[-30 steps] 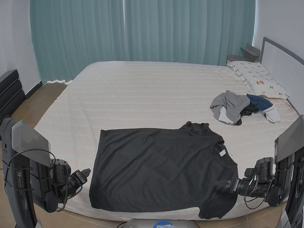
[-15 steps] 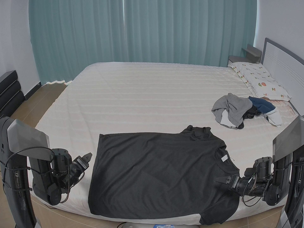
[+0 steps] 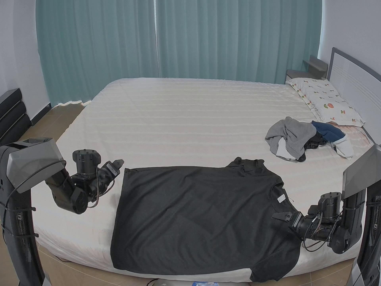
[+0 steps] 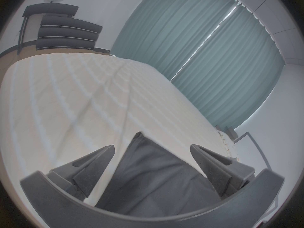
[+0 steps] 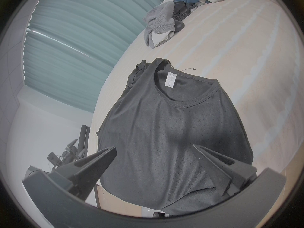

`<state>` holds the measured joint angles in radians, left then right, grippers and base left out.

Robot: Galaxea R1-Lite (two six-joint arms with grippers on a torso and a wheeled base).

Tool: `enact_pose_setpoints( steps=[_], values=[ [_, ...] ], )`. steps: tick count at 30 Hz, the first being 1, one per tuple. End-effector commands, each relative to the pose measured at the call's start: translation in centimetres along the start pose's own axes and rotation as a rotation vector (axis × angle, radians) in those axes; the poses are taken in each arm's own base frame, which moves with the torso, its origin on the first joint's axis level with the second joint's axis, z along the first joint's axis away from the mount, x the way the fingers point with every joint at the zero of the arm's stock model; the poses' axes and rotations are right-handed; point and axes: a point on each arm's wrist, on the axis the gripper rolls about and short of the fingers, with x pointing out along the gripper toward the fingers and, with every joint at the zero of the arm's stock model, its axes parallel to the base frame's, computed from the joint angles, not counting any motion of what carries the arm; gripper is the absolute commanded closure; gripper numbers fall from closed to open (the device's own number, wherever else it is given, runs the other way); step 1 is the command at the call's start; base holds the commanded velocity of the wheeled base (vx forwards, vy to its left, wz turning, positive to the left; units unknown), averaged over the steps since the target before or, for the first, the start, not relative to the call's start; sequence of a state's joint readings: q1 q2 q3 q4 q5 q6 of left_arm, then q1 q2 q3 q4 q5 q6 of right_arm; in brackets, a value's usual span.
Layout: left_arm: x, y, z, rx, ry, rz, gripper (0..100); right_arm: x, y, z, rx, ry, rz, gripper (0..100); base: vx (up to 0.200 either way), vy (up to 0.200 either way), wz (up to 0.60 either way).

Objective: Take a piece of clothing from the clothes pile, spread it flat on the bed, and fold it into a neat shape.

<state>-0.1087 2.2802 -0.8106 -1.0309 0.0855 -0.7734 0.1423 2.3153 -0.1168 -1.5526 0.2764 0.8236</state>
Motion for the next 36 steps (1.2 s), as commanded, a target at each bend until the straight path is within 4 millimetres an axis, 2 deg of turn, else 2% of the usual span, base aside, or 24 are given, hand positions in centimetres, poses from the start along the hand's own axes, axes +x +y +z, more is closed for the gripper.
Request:
enact_pose_setpoints(
  steps=[1,3,9,11,18,27,30,36],
  values=[
    [7.2,-1.4,2.3,-0.021,0.016,-0.057,0,0.9,-1.1,0.1,0.026,0.028,0.005,0,0.000,0.000,0.00],
    [8.0,-1.4,2.6,-0.055,0.030,-0.035,0,0.9,-1.1,0.2,0.027,0.029,0.009,0,0.000,0.000,0.00],
    [12.3,-0.7,1.5,-0.073,0.026,-0.035,0,0.9,-1.1,0.1,0.027,0.034,0.008,0,0.000,0.000,0.00],
    [13.1,-0.3,1.5,-0.076,0.015,-0.030,0,0.9,-1.1,0.1,0.027,0.034,0.008,0,0.000,0.000,0.00],
    [13.4,1.2,1.4,-0.076,0.036,0.004,0,0.8,-1.0,-0.1,0.024,0.041,0.007,0,0.000,0.000,0.00],
    [13.4,1.2,0.8,-0.061,0.049,0.003,0,0.8,-1.1,-0.2,0.023,0.044,0.005,0,0.000,0.000,0.00],
    [13.5,0.9,-0.1,-0.039,0.065,-0.003,0,0.8,-1.1,-0.2,0.023,0.044,0.005,0,0.000,0.000,0.00],
    [14.0,1.6,-1.0,0.020,0.080,0.010,0,0.8,-1.0,-0.2,0.022,0.045,0.006,0,0.000,0.000,0.00]
  ],
)
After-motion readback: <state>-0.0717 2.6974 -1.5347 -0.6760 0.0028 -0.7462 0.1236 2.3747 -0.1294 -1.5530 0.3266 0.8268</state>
